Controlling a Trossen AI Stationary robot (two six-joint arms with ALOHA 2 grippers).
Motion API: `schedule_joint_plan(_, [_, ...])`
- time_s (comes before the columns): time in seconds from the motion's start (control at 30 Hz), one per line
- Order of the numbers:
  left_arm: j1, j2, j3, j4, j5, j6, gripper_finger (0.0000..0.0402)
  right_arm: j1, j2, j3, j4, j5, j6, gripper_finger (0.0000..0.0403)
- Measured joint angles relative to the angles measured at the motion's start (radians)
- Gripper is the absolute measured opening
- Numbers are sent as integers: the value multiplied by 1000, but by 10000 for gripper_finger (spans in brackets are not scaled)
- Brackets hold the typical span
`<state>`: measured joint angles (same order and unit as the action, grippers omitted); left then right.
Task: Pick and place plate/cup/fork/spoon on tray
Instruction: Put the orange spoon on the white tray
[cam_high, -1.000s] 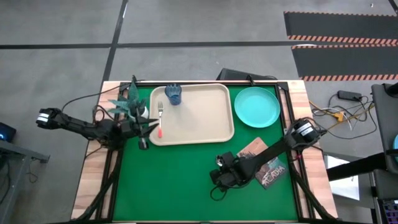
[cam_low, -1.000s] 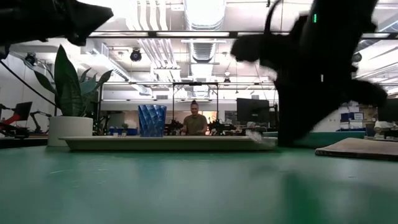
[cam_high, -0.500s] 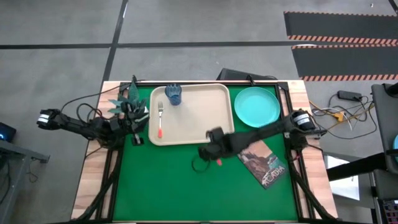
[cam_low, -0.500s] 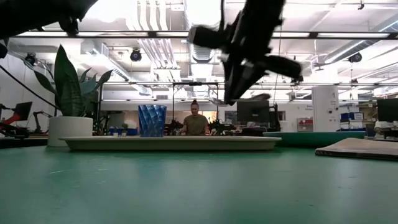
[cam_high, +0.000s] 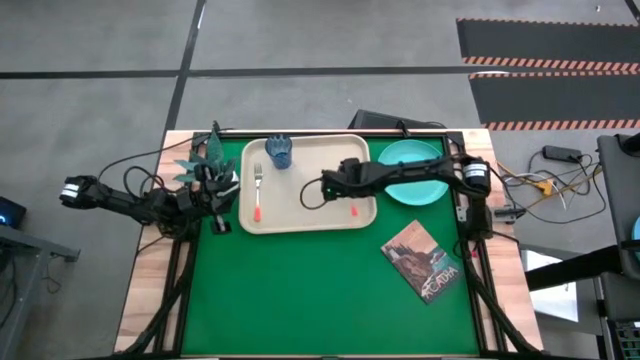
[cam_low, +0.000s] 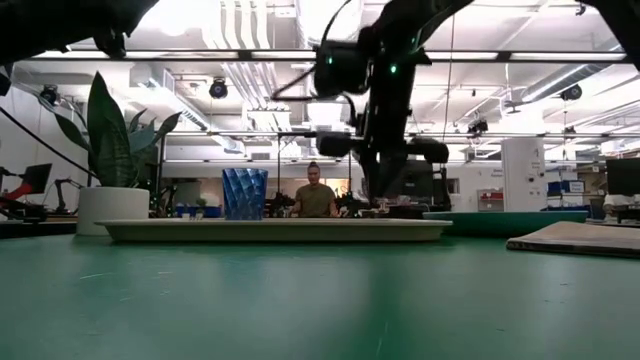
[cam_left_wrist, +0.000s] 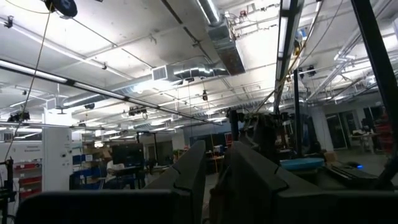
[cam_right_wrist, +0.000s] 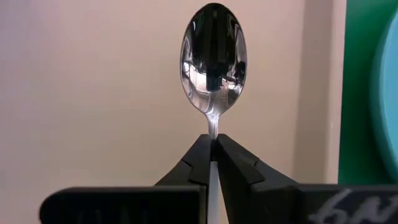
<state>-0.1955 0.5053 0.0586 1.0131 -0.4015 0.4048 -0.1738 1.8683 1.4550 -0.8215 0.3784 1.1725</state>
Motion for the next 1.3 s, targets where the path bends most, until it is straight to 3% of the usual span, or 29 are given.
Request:
schedule_joint_plan(0.37, [0, -6, 0, 4, 0, -1, 63, -61, 20, -10, 26, -12, -42, 12])
schedule_joint_plan(0.83, [0, -10, 0, 4, 0, -1, 63, -76, 20, -154, 169, -12, -21, 12])
schedule_joint_plan(1.13, [0, -10, 0, 0, 0, -1, 63, -78, 20, -162, 177, 15, -39, 13])
schedule_joint_plan(1.3, [0, -10, 0, 0, 0, -1, 63, -78, 20, -162, 177, 17, -40, 35])
